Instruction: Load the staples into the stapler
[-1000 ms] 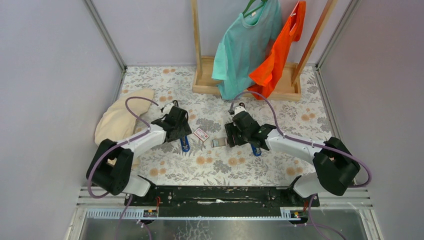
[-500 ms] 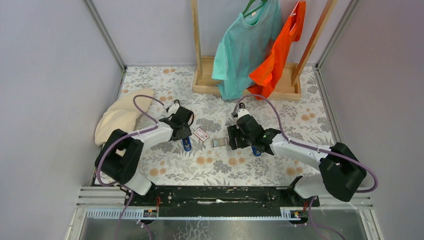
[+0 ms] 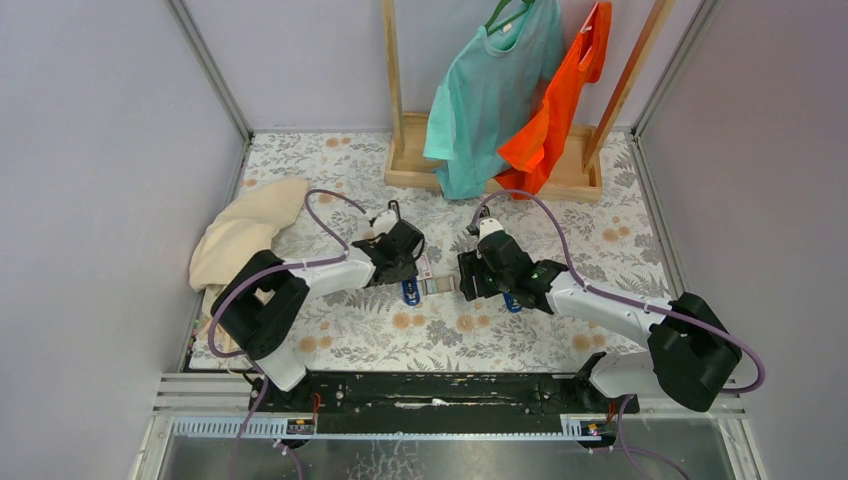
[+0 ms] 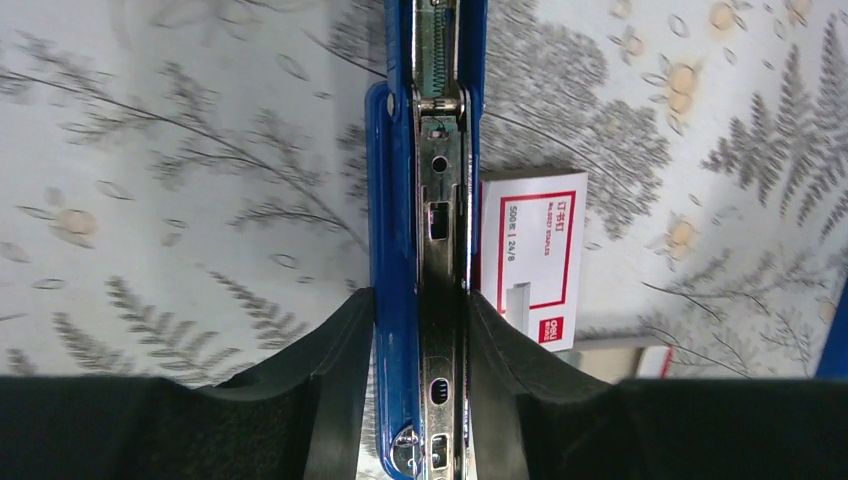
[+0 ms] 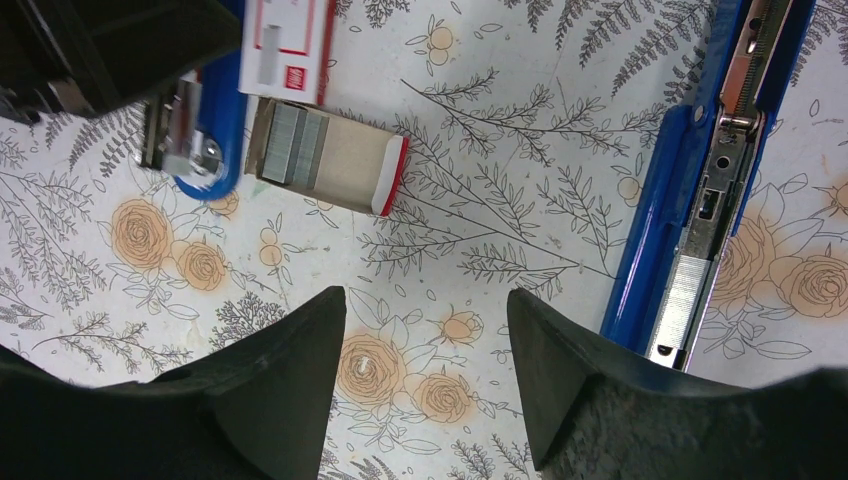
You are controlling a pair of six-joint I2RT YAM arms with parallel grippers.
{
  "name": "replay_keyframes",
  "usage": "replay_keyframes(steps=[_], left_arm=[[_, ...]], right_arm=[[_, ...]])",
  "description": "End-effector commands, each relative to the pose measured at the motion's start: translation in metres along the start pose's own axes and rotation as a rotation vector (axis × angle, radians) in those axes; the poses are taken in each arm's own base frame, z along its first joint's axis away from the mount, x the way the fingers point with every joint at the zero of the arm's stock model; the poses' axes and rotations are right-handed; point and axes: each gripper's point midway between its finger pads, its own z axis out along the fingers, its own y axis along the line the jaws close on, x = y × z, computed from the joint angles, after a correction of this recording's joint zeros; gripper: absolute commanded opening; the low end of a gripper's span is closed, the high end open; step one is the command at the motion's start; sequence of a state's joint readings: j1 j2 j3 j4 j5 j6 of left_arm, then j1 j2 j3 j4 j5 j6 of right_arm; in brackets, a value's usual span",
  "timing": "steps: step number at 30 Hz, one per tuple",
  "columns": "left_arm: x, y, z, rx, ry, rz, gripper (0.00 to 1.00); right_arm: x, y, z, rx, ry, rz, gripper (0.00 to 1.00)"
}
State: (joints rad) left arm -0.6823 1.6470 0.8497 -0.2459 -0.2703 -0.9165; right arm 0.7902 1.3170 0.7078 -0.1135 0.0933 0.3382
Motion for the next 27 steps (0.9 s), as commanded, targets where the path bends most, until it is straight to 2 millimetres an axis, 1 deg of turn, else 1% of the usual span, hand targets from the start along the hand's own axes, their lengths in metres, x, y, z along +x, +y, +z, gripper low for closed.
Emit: replay_keyframes(steps=[1, 6, 10, 15, 21, 27], left_arm=[[0.056, 0.015, 0.005, -0.098, 0.164, 0.037, 0.37], [0.065, 0.03, 0.001, -0.169, 0.172, 0.014, 0.37], [0.072, 0.041, -0.003, -0.223, 0.169, 0.008, 0.39], [0.078, 0.052, -0.003, -0.279, 0.176, 0.035, 0.43], [0.073, 0.062, -0.005, -0.316, 0.153, 0.066, 0.49], [0.066, 0.063, -0.008, -0.309, 0.127, 0.09, 0.59]], right_arm=[[-0.015, 0.005, -0.006, -0.012, -0.063, 0.006, 0.68], [-0.016, 0.008, -0.006, -0.026, -0.058, 0.01, 0.68], [-0.019, 0.015, -0.004, -0.051, -0.051, 0.022, 0.68], [-0.023, 0.024, 0.001, -0.084, -0.042, 0.036, 0.67], [-0.031, 0.033, 0.006, -0.108, -0.039, 0.046, 0.66], [-0.038, 0.043, 0.016, -0.129, -0.032, 0.051, 0.63]])
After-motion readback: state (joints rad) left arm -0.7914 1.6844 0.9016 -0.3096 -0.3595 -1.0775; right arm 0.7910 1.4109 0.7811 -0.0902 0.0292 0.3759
